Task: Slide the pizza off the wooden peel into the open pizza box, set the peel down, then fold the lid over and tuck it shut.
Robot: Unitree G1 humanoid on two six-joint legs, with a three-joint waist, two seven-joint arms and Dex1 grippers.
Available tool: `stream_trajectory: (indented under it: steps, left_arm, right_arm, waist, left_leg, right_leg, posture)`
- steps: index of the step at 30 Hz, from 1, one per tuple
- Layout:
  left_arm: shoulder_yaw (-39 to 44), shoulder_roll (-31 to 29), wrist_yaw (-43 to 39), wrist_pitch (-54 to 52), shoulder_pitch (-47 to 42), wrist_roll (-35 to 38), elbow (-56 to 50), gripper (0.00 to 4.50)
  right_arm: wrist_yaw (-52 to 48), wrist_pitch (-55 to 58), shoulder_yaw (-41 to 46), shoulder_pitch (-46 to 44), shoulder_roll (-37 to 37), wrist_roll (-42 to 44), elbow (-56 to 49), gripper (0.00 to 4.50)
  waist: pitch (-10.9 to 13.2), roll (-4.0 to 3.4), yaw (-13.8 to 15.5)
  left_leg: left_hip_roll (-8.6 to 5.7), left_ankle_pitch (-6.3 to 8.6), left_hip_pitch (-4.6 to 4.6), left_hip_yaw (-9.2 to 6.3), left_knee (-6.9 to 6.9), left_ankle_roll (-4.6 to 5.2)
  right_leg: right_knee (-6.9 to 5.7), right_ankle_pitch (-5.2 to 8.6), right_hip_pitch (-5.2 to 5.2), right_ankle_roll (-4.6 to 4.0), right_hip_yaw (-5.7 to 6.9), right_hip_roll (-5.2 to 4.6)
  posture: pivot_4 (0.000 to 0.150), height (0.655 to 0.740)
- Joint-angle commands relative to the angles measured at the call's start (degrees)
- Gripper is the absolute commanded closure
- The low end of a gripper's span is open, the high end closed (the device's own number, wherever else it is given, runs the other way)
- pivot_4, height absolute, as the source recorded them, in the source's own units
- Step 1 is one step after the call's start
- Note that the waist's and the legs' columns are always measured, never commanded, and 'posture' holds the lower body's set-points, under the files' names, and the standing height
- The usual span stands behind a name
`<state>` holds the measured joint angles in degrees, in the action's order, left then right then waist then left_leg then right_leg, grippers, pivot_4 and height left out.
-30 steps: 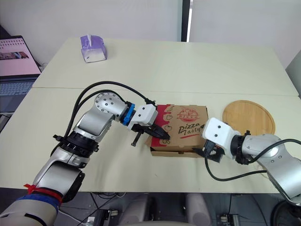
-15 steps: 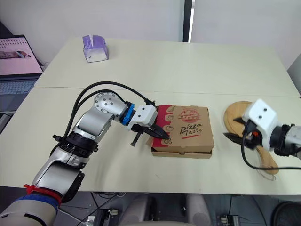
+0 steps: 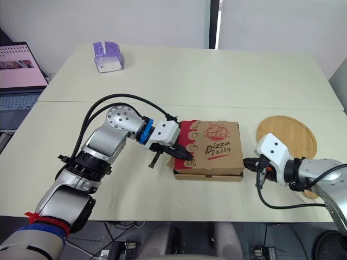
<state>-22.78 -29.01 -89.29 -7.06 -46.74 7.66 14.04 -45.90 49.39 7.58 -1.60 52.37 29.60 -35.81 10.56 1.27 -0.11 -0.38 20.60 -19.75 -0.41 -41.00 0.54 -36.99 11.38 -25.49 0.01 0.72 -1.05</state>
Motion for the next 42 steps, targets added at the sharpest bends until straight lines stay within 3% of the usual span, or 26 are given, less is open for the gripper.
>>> stream_trajectory:
  steps: [1,8,14,21,27,31,42]
  left_arm:
    - [0.05,-0.11,-0.06,0.36,-0.62,-0.32,-0.09,4.5]
    - [-0.03,-0.23,-0.36,0.49,-0.36,-0.33,-0.28,4.5]
    - [-0.12,-0.06,-0.37,0.57,-0.24,-0.3,-0.3,4.5]
    - [2.11,-0.87,-0.06,0.42,-1.73,0.76,0.08,4.5]
    - [6.2,-7.51,-2.2,0.97,-3.61,2.05,0.27,4.5]
    - [5.14,-12.22,-3.21,6.69,-1.39,0.05,0.76,4.5]
    - [2.59,-8.52,1.59,8.07,5.44,-2.85,-3.05,4.5]
  right_arm:
    - [0.92,0.45,-1.55,0.55,-1.46,1.3,-2.22,4.47]
    - [-1.48,-3.83,3.18,4.81,3.08,-1.9,-0.63,4.47]
    - [-4.78,-3.04,8.96,3.58,4.47,3.43,-2.3,4.47]
    - [-2.05,-4.4,-1.35,0.9,1.88,1.19,-4.58,4.47]
    - [-2.3,-6.11,-3.95,0.19,1.9,-0.67,-3.78,4.47]
    - [-2.53,-6.34,-4.15,-0.77,1.81,-0.94,-3.16,4.47]
    - [-2.52,-4.67,-4.78,-3.31,1.84,-0.48,-3.54,4.47]
  waist:
    - [0.0,0.0,-0.01]
    - [0.0,0.0,0.09]
    - [0.0,0.0,0.13]
    - [0.0,-0.01,0.09]
    - [0.0,0.0,0.01]
    - [0.0,-0.01,0.06]
    - [0.0,0.0,0.29]
  left_leg:
    - [0.0,0.0,0.0,0.0,0.0,0.0]
    - [-0.06,0.0,0.0,0.02,-0.01,0.0]
    - [-0.04,0.0,-0.01,-0.01,-0.03,0.01]
    - [-0.02,0.0,-0.01,-0.06,-0.03,0.0]
    - [-0.02,0.0,0.0,-0.04,-0.03,0.0]
    - [-0.02,0.0,0.02,-0.1,-0.03,0.0]
    - [-0.06,0.0,-0.03,-0.18,-0.04,0.0]
  right_leg:
    - [0.0,0.0,0.0,0.0,0.0,0.0]
    - [0.0,0.1,-0.01,0.17,0.0,0.0]
    - [0.03,0.08,0.0,0.19,0.01,0.0]
    - [0.0,0.1,0.0,0.22,0.04,0.01]
    - [0.03,-0.02,-0.08,0.03,0.03,-0.01]
    - [0.03,-0.01,-0.08,0.02,0.09,0.0]
    - [0.06,-0.02,-0.07,0.01,0.14,-0.04]
  posture:
    - [0.15,0.7192]
    - [0.15,0.7192]
    - [0.15,0.7192]
    - [0.15,0.7192]
    - [0.15,0.7192]
    - [0.15,0.7192]
    - [0.15,0.7192]
